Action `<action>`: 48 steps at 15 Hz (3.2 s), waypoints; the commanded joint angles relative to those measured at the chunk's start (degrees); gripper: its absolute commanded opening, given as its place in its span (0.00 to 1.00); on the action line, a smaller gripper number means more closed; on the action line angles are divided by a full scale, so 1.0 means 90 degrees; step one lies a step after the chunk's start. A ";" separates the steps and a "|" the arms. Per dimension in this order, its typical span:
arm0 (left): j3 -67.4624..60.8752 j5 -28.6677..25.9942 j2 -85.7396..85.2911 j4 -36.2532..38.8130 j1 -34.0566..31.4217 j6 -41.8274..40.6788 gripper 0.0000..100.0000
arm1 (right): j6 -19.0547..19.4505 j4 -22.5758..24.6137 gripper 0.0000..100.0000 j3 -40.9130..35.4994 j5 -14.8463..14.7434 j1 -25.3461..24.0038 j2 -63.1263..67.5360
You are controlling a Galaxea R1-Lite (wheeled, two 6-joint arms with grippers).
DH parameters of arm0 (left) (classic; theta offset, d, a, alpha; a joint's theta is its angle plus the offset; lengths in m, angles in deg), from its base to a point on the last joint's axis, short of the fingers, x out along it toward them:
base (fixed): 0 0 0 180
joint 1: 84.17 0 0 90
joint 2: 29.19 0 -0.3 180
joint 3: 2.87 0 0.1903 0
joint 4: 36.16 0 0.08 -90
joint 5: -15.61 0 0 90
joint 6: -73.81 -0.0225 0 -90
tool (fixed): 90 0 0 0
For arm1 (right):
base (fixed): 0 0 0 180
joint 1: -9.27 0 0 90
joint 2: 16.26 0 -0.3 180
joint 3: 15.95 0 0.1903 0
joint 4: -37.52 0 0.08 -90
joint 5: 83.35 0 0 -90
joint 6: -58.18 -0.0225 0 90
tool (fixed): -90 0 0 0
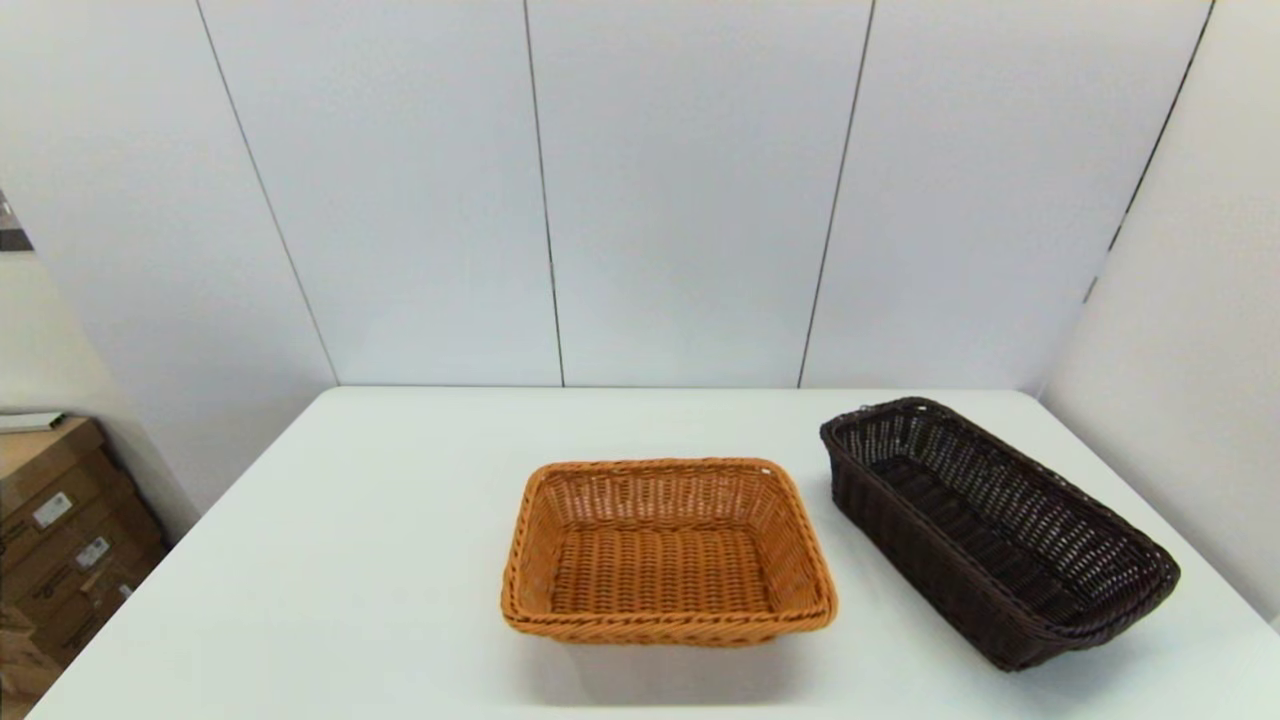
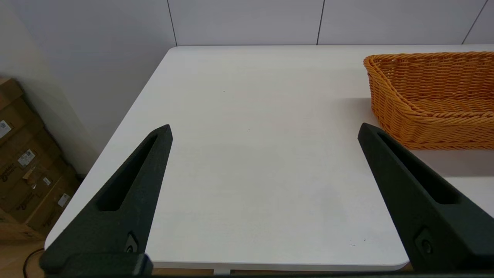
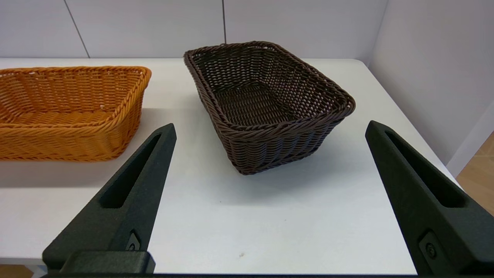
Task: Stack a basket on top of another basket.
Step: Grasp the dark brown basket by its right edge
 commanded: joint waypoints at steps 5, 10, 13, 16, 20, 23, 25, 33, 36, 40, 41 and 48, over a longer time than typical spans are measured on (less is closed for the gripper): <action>0.0000 0.0002 0.0002 0.0005 -0.0001 0.0001 1.00 | 0.0000 0.0002 1.00 0.0002 -0.0002 -0.0002 -0.0010; 0.0000 0.0002 0.0002 -0.0005 -0.0001 0.0001 1.00 | 0.0029 -0.0067 1.00 0.0607 0.0086 -0.0002 -0.0010; 0.0000 0.0002 0.0002 0.0005 -0.0001 0.0001 1.00 | 0.0058 -0.1346 1.00 0.1769 0.0555 -0.0002 0.0039; 0.0000 0.0002 0.0002 -0.0005 -0.0001 0.0001 1.00 | 0.0029 -0.2078 1.00 0.2658 0.0906 -0.0070 0.1367; 0.0000 0.0002 0.0002 -0.0005 -0.0001 0.0001 1.00 | -0.0498 -0.1366 1.00 0.3400 0.0838 -0.0031 0.4326; 0.0000 0.0002 0.0002 -0.0005 -0.0001 0.0001 1.00 | -0.1143 -0.1160 1.00 0.4406 0.0672 0.0457 0.6875; 0.0000 0.0002 0.0002 -0.0005 -0.0001 0.0001 1.00 | -0.1612 -0.1170 1.00 0.4748 0.0555 0.0691 0.7793; 0.0000 0.0002 0.0002 -0.0005 -0.0001 0.0001 1.00 | -0.2022 -0.1463 1.00 0.4904 -0.0227 0.1600 0.9570; 0.0000 0.0002 0.0002 -0.0005 -0.0001 0.0001 1.00 | -0.2325 -0.1453 1.00 0.4738 -0.0207 0.1619 0.9863; 0.0000 0.0002 0.0002 0.0005 -0.0001 0.0001 1.00 | -0.2969 -0.1453 1.00 0.4484 -0.0168 0.1473 0.9941; 0.0000 0.0002 0.0002 -0.0005 -0.0001 0.0001 1.00 | -0.3047 -0.1444 1.00 0.4425 -0.0158 0.1443 0.9961; 0.0000 0.0002 0.0002 -0.0005 -0.0001 0.0001 1.00 | -0.4815 -0.1356 1.00 0.4230 -0.0178 0.0291 1.0273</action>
